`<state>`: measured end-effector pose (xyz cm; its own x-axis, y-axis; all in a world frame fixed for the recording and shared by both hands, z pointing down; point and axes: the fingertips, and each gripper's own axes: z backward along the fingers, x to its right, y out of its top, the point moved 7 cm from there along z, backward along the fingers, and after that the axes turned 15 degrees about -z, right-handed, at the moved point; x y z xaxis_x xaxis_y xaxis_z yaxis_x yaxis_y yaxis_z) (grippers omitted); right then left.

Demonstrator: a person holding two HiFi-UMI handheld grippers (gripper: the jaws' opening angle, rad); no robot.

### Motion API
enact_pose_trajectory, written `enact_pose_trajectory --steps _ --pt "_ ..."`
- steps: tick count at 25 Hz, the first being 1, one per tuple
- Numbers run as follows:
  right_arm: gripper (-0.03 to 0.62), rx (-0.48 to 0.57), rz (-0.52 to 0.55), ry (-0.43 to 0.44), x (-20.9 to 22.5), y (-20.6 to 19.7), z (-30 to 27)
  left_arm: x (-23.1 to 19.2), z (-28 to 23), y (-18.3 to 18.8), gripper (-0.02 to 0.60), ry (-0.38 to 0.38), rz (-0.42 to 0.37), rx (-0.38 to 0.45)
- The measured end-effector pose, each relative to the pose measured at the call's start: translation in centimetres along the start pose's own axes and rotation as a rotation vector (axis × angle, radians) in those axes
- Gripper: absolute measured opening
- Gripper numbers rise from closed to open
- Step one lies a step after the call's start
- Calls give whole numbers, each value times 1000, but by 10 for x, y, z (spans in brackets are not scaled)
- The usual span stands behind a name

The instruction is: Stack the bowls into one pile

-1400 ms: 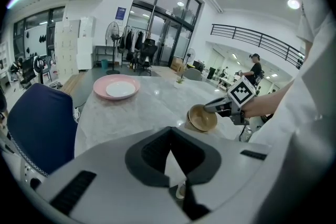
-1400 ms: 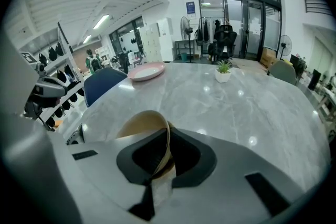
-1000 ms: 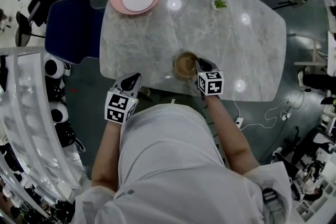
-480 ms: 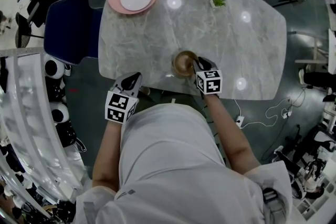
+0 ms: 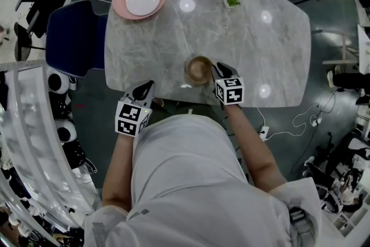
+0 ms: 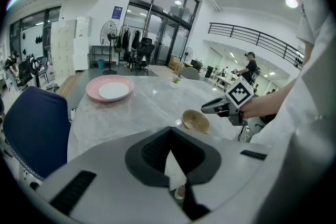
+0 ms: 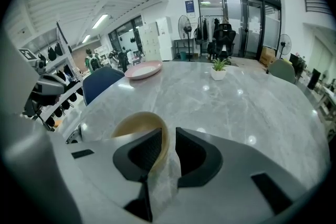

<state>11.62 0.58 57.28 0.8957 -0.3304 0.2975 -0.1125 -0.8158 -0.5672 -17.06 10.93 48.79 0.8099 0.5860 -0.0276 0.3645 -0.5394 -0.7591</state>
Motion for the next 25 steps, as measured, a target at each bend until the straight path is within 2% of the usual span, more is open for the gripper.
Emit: enact_pose_trajectory --steps 13,25 --pt "11 106 -70 -23 7 4 43 1 -23 29 2 -73 -91 49" --pt "11 244 -118 -11 -1 22 104 2 -44 76 2 -149 -180 115"
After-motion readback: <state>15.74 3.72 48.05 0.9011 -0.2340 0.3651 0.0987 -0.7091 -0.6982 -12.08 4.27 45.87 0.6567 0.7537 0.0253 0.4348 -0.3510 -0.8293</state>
